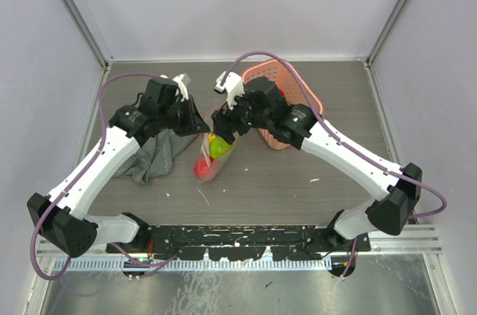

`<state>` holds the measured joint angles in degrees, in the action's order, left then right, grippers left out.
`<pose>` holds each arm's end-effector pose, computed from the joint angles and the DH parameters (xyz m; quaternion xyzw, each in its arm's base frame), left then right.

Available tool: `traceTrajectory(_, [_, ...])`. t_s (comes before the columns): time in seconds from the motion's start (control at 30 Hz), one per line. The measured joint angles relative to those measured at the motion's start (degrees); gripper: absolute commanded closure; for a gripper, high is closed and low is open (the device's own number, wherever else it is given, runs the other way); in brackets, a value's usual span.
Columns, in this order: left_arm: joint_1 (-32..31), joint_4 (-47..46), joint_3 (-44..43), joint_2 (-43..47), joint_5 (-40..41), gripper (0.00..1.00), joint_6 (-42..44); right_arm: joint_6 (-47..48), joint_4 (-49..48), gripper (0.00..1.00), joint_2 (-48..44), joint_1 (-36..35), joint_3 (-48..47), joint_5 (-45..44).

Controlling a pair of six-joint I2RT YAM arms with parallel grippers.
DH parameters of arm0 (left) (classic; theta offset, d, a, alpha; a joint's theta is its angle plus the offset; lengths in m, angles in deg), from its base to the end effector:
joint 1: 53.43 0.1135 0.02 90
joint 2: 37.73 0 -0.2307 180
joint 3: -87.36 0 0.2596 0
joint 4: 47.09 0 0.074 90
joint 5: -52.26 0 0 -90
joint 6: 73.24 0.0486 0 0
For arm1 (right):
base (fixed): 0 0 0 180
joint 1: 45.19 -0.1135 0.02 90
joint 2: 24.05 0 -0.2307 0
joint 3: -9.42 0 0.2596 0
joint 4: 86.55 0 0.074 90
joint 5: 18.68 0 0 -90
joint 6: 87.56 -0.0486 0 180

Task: Place the food in the zip-top bag and seal the zipper
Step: Place the fake fruit in the zipper food storage bag.

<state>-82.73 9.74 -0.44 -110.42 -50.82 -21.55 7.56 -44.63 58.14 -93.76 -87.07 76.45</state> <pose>0.2497 -0.1528 0.3207 -0.0248 0.9075 -0.3124 0.2798 0.2275 0.2643 0.3494 -0.4066 0.7520 0.2271 0.4664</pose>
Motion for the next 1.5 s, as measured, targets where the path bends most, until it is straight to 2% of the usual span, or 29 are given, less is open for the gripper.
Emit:
traceTrajectory(0.17, [0.0,0.0,0.0,0.0,0.0,1.00,0.0,0.9,-0.2,0.31,2.4,-0.2,1.1,2.2])
traceTrajectory(0.5, [0.0,0.0,0.0,0.0,0.0,1.00,0.0,2.4,0.3,0.12,4.3,-0.5,1.4,5.6])
traceTrajectory(0.77, [0.0,0.0,0.0,0.0,0.0,1.00,0.0,2.9,0.3,0.05,4.3,-0.5,1.4,7.1])
traceTrajectory(1.13, [0.0,0.0,0.0,0.0,0.0,1.00,0.0,2.3,0.3,0.04,4.0,-0.4,1.4,4.9])
traceTrajectory(1.5, [0.0,0.0,0.0,0.0,0.0,1.00,0.0,-3.3,2.1,0.11,0.5,0.4,1.3,-7.4])
